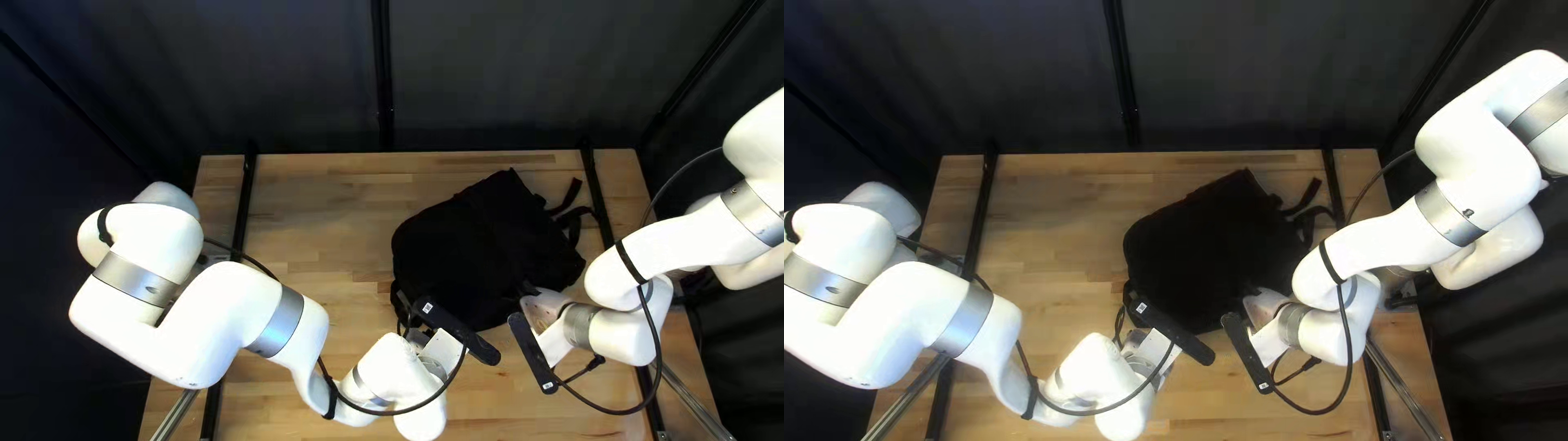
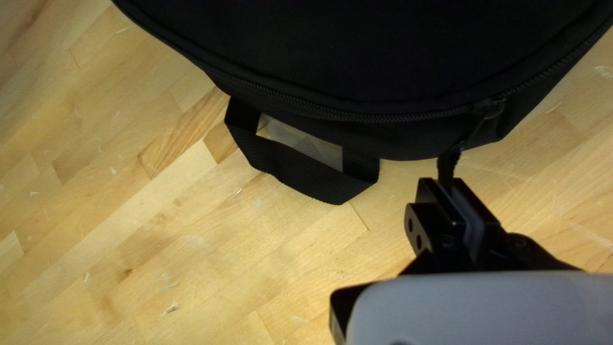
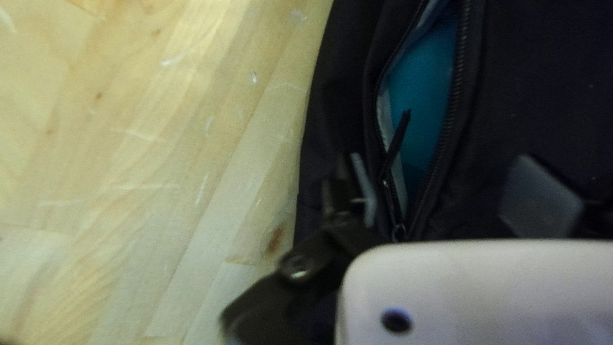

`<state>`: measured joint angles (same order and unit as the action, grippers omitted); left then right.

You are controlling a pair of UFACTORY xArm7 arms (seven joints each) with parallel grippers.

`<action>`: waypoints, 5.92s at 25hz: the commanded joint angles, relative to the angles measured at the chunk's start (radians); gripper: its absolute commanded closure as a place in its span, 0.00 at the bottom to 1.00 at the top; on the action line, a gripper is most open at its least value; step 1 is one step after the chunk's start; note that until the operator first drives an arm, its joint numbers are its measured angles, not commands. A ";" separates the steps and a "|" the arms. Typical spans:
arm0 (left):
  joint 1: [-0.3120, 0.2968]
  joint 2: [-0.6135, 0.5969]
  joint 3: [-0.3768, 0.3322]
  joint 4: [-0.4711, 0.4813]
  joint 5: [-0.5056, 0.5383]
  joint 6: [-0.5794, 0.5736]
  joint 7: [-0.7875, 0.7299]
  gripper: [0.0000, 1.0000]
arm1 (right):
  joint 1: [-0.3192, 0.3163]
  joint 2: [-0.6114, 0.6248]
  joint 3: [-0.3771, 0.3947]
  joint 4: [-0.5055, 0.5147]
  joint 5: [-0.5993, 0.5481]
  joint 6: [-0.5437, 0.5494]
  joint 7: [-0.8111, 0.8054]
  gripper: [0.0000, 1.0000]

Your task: Remove a lunch box from a kids backpack

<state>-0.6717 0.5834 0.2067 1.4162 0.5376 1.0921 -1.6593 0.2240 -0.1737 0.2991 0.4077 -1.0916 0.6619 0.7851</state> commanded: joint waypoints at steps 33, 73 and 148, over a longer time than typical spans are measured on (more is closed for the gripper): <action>-0.018 -0.034 0.004 -0.051 0.028 -0.019 -0.026 1.00 | -0.035 0.011 -0.047 0.044 -0.055 -0.031 -0.121 0.00; -0.057 -0.218 0.028 -0.263 0.104 0.009 -0.087 1.00 | -0.062 0.062 -0.100 0.202 0.076 -0.031 -0.368 1.00; 0.340 -0.348 0.329 -0.487 0.055 -0.370 0.445 1.00 | -0.053 0.034 -0.127 0.179 0.202 -0.089 -0.530 1.00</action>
<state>-0.3522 0.2024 0.5444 0.8883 0.6325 0.7169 -1.2621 0.1709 -0.1384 0.1729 0.5872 -0.8921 0.5744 0.2583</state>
